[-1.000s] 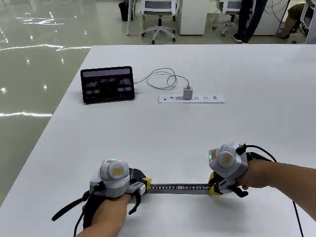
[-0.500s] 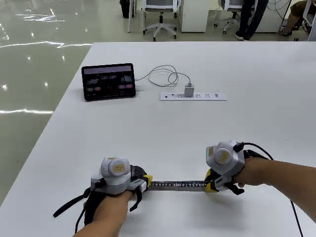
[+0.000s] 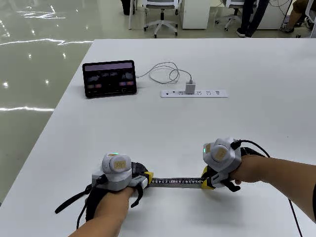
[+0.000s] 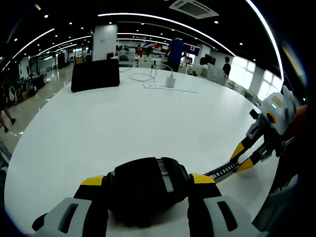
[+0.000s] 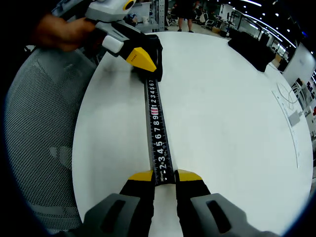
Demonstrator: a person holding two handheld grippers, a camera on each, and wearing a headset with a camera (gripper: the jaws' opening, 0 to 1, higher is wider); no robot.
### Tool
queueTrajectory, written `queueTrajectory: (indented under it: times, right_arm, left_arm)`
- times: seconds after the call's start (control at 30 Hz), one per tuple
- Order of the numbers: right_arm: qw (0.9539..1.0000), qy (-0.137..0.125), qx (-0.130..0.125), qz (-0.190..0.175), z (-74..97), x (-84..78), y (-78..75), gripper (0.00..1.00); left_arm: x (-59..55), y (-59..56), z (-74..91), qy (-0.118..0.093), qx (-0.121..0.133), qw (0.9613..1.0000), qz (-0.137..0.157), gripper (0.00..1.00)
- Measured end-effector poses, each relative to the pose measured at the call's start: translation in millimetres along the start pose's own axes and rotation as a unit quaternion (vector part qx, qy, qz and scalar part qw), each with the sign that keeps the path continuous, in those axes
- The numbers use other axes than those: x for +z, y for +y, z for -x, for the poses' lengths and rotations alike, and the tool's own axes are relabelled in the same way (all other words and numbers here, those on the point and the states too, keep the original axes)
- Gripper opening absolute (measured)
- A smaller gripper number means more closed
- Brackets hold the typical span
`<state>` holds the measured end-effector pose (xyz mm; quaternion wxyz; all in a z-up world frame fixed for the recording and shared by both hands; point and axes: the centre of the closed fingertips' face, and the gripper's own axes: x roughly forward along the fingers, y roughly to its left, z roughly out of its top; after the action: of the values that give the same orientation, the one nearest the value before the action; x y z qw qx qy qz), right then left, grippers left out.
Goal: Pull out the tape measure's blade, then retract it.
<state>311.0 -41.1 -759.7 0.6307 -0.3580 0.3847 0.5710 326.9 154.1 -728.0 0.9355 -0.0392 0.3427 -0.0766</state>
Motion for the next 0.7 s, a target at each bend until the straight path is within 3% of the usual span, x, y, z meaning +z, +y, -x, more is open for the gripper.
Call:
queueTrajectory:
  times: [0.7]
  right_arm:
    - [0.9999,-0.011,0.001,-0.002,-7.6,14.1,1.6,0.12]
  left_arm:
    - [-0.4,0.8,-0.3,0.001,-0.001,1.0,0.001,0.61]
